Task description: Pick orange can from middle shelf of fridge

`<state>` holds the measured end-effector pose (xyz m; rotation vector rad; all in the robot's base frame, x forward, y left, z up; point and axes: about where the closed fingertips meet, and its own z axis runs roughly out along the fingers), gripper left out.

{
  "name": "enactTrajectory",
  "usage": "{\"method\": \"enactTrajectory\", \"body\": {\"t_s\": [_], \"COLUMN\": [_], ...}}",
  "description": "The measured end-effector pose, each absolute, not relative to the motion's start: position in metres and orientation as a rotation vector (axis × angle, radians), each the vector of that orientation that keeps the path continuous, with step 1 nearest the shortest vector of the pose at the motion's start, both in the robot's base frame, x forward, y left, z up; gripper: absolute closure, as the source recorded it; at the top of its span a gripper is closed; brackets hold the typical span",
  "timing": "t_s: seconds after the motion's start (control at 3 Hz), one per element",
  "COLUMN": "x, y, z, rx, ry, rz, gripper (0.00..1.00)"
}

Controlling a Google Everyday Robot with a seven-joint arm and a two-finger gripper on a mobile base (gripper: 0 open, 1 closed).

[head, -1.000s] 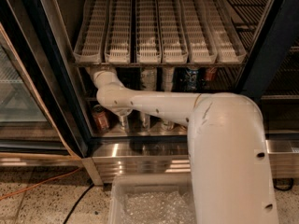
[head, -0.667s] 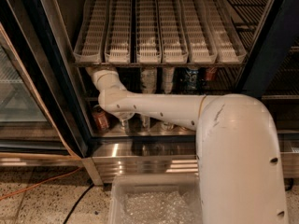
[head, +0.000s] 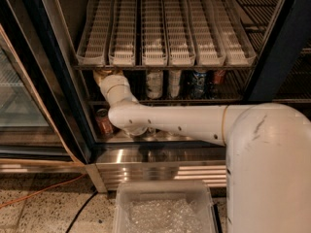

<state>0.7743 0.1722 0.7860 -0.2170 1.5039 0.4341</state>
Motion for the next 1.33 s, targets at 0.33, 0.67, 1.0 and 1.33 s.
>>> {"method": "enactTrajectory", "body": {"t_s": [0.33, 0.67, 1.0, 1.33], "x": [0.756, 0.736, 0.705, 0.705], "y": [0.165, 0.162, 0.159, 0.159], "z": [0.787, 0.793, 0.805, 0.805], "rx": [-0.221, -0.241, -0.285, -0.285], "ry": [1.508, 1.51, 1.526, 1.526], "rz": [0.45, 0.485, 0.555, 0.555], "gripper": [1.0, 1.0, 1.0, 1.0]}}
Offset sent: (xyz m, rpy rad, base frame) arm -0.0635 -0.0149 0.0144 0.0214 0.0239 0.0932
